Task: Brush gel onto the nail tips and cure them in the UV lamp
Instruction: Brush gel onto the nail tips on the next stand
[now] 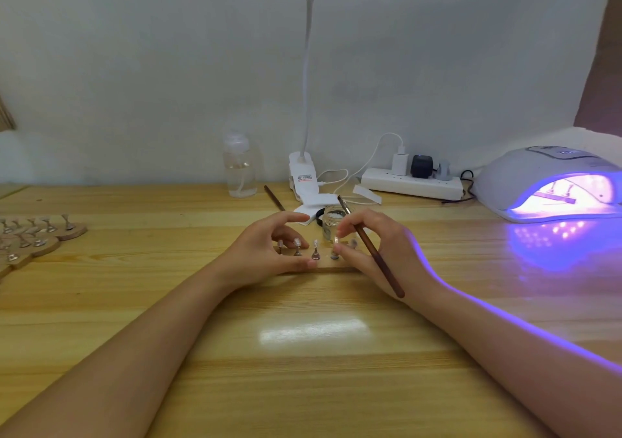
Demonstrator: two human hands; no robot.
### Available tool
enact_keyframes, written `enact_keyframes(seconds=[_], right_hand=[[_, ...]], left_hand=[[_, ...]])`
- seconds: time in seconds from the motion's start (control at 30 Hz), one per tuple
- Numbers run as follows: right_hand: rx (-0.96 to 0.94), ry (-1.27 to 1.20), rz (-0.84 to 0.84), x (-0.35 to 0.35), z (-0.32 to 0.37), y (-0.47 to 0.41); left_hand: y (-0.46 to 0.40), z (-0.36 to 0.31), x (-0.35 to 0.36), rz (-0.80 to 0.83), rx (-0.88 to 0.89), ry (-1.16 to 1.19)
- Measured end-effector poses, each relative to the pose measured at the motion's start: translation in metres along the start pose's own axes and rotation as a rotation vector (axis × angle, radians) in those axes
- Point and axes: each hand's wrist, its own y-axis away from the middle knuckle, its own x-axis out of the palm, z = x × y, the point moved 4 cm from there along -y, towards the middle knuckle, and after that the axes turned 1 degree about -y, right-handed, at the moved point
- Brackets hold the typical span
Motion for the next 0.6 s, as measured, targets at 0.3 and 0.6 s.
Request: enact_keyframes(seconds=[0.3, 0.6], right_hand=[[0.013, 0.052, 0.032, 0.002, -0.002, 0.000], [-0.015, 0.110, 0.021, -0.019, -0.009, -0.001]], left_hand=[[0.000, 0.001, 0.000, -0.006, -0.002, -0.006], [0.001, 0.003, -0.001, -0.001, -0.009, -0.048]])
